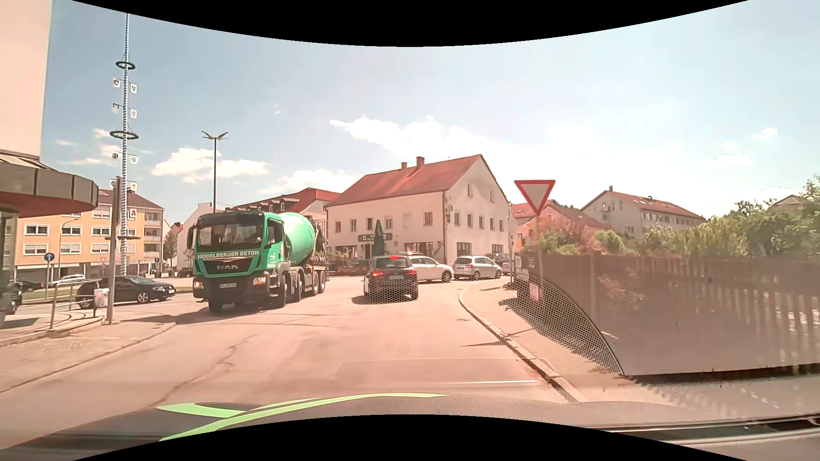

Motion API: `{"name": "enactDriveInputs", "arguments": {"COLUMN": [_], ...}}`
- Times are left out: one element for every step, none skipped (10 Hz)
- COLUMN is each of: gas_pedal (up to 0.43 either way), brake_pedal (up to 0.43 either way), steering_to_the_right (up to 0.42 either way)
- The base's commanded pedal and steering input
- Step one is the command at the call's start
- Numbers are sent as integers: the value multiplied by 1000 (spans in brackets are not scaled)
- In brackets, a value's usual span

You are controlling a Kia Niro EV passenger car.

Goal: Follow the waypoints while adhering to traffic rules and regulations

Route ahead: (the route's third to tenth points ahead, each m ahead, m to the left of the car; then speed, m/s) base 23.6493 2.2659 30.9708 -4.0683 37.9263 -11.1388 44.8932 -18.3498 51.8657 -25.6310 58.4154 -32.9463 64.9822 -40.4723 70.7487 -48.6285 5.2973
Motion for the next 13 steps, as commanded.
{"name": "enactDriveInputs", "arguments": {"gas_pedal": [0,0,0,0,0,0,0,0,0,0,0,0,0], "brake_pedal": [213,213,213,220,220,226,232,226,232,226,220,220,213], "steering_to_the_right": [-5,-4,-4,-4,-3,-1,1,3,4,6,7,7,8]}}
